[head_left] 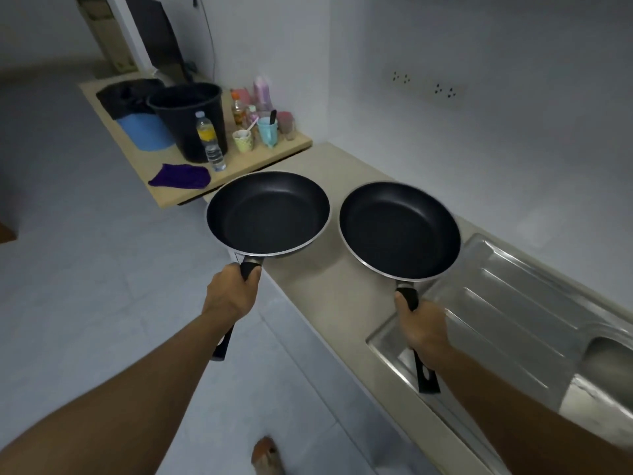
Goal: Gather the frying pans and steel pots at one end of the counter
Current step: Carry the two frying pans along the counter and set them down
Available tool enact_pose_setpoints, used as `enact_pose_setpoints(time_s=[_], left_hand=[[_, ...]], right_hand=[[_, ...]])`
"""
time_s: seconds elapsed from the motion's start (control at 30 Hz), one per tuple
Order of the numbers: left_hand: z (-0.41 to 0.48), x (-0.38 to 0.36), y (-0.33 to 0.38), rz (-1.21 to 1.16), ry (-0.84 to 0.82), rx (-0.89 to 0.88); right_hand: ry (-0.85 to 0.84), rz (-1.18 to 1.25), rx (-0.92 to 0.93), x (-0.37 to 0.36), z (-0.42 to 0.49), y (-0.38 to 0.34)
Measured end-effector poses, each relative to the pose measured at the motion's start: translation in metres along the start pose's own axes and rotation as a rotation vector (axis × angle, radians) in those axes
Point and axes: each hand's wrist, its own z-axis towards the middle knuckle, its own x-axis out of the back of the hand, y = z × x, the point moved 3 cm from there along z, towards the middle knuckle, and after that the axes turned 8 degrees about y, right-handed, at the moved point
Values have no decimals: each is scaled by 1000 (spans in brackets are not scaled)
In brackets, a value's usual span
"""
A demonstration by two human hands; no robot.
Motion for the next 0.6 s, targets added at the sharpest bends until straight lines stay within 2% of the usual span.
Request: enact_pose_setpoints(time_s=[0.33, 0.6], left_hand=[[161, 0, -10, 3, -123, -134], [252, -36, 5, 3, -198, -200]], right_hand=[[81, -24, -119, -86, 22, -76], [117, -56, -204, -129, 67, -105]])
